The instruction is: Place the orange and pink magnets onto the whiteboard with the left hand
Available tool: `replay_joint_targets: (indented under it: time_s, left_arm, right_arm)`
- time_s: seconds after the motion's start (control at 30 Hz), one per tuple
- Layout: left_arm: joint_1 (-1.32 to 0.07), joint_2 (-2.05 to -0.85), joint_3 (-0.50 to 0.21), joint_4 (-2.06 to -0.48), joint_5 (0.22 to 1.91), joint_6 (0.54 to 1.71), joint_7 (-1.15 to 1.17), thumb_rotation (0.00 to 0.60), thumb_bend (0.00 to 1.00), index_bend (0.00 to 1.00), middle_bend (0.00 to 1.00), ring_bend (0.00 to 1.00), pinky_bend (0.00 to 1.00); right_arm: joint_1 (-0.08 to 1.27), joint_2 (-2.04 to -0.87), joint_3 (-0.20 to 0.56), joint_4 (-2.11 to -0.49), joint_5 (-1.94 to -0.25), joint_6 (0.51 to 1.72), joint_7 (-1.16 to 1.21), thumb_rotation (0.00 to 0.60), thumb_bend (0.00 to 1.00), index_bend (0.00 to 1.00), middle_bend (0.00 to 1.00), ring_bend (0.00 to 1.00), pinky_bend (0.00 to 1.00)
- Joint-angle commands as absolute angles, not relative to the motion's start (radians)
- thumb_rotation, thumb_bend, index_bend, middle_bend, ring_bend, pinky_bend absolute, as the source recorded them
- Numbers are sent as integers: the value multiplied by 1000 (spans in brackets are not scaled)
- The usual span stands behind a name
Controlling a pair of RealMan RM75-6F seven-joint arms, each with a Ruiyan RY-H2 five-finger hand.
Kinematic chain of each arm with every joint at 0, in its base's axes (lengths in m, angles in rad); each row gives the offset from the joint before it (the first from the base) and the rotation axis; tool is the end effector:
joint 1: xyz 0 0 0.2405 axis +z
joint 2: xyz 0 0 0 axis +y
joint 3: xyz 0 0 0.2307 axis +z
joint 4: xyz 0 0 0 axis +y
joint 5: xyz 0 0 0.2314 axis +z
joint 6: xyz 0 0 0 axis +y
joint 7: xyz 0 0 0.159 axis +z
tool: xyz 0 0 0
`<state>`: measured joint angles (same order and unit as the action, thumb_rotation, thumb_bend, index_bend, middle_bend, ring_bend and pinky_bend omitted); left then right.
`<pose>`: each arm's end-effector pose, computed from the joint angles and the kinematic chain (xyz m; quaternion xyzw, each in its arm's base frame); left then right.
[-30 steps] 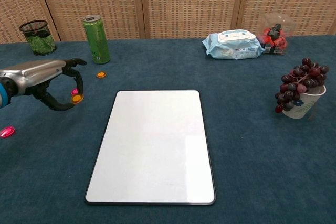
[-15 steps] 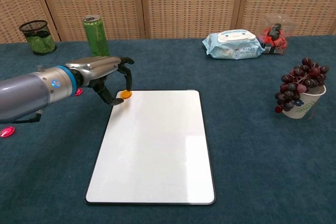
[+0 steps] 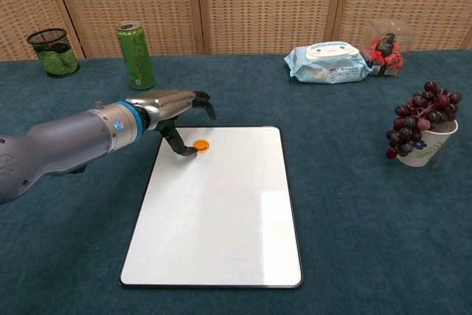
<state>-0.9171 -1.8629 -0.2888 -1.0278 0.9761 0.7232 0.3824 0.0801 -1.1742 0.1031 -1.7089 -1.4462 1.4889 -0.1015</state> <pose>-0.1010 0.3956 -0.1165 -0.7577 -0.3991 -0.3178 0.4069 -0.2721 -0.2040 0.1145 0.5607 -0.4026 0.4093 0.5966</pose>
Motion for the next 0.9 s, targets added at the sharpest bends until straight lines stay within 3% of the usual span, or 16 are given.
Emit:
replay_joint_targets:
  time_s: [0.03, 0.57, 0.9]
  left_arm:
    - [-922, -1846, -289, -1025, 977, 722, 374, 600, 296, 67, 0, 0, 0]
    - [-889, -1748, -290, -931, 971, 691, 236, 600, 310, 79, 0, 0, 0]
    - [-877, -1784, -338, -817, 897, 696, 164, 600, 339, 119, 0, 0, 0]
  right_arm:
    - [81, -1174, 103, -1710, -1446, 1488, -102, 600, 2, 0, 0, 0, 0]
    - [84, -1167, 102, -1719, -1435, 1476, -104, 600, 2, 0, 0, 0, 0]
    - [84, -1166, 101, -1723, -1433, 1476, -106, 600, 2, 0, 0, 0, 0]
